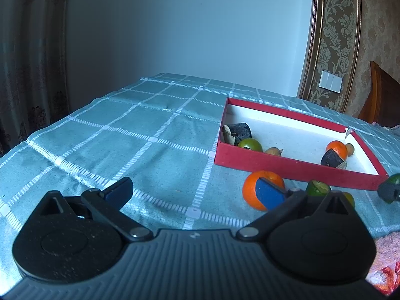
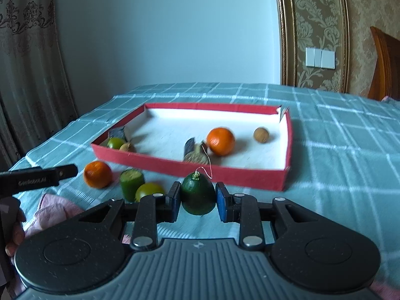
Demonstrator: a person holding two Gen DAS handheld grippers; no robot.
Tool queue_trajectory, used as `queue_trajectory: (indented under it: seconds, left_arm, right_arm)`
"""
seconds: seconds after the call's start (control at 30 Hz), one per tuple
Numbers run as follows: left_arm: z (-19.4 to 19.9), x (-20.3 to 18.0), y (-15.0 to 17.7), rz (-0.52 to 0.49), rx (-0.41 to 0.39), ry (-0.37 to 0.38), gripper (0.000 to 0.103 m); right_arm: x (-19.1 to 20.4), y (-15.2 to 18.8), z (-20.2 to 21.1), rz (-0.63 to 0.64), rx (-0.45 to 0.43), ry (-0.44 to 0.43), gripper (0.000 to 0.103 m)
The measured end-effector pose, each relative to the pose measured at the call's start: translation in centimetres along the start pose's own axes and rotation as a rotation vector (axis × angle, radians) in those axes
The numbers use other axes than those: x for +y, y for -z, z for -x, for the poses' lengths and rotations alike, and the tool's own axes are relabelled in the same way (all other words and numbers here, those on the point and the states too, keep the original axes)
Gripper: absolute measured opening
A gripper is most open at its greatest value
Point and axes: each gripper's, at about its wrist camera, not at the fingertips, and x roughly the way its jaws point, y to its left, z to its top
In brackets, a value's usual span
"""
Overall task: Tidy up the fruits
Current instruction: 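Carry the dark green fruit over the red tray, then lower the green fruit into the tray and open the right tool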
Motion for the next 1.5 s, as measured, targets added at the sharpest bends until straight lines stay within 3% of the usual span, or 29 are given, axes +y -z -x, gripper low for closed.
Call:
queue_trajectory:
  seconds: [0.5, 0.83, 1.5]
  left_arm:
    - [-0.2, -0.3, 0.0, -0.014, 0.013, -0.006, 0.103]
    - [-0.2, -0.3, 0.0, -0.018, 0.015, 0.002, 0.103]
    - [-0.3, -0.2, 0.0, -0.014, 0.014, 0.002, 0.103]
  right_arm:
    - [-5.3, -4.9, -3.7, -0.08, -0.044, 0.074, 0.029]
    - [-6.7, -3.8, -7.6, -0.12, 0.003, 0.095, 0.029]
    - [-6.5, -3.0, -8.1, -0.096, -0.009, 0.124, 0.028]
